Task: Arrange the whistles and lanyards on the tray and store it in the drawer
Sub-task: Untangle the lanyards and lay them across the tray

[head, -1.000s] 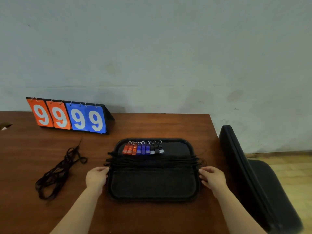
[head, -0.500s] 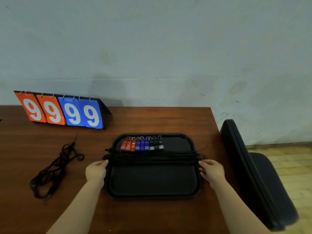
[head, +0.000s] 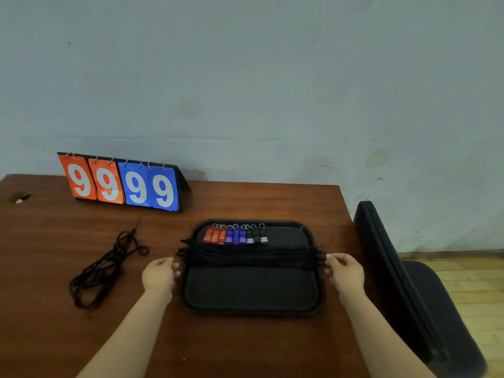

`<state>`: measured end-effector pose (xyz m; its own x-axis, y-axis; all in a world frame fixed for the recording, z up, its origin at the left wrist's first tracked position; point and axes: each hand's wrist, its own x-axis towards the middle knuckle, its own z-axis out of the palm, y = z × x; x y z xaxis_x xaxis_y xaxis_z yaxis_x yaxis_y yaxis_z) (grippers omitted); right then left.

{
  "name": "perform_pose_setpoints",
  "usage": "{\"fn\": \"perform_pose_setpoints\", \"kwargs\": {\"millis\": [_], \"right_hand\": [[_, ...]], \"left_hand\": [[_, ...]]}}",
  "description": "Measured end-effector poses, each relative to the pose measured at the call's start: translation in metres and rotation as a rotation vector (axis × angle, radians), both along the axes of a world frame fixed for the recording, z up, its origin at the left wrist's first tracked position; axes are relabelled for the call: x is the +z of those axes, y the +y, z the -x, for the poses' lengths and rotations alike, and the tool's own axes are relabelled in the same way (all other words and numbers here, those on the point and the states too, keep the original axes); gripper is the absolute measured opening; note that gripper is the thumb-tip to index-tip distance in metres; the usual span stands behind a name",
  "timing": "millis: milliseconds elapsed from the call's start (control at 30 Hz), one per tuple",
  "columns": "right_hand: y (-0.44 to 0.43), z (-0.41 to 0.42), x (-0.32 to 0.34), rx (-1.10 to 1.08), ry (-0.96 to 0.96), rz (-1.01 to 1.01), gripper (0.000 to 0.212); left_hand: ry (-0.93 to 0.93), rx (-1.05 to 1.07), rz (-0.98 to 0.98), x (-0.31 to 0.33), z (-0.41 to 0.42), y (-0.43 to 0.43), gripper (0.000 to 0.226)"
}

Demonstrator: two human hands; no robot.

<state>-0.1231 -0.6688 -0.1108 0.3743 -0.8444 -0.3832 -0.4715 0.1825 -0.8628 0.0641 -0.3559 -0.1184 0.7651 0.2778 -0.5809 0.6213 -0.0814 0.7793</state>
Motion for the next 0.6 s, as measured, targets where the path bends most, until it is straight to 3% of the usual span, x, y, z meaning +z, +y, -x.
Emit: {"fn": "perform_pose_setpoints", "kwargs": {"millis": [200, 433, 600], "right_hand": [[0.043, -0.023, 0.009, 0.198, 0.007, -0.011, 0.009], [0.115, -0.068, 0.006, 0.481, 0.052, -0.018, 0.013], [0.170, -0.100, 0.011, 0.719, 0.098, -0.010, 0.013]], "left_hand": [[-0.075, -0.108, -0.065, 0.007, 0.019, 0.027, 0.025], [-0.002, -0.073, -0.057, 0.003, 0.027, 0.090, 0.018], [-0.029, -0.155, -0.219, -0.003, 0.027, 0.140, 0.023]]}}
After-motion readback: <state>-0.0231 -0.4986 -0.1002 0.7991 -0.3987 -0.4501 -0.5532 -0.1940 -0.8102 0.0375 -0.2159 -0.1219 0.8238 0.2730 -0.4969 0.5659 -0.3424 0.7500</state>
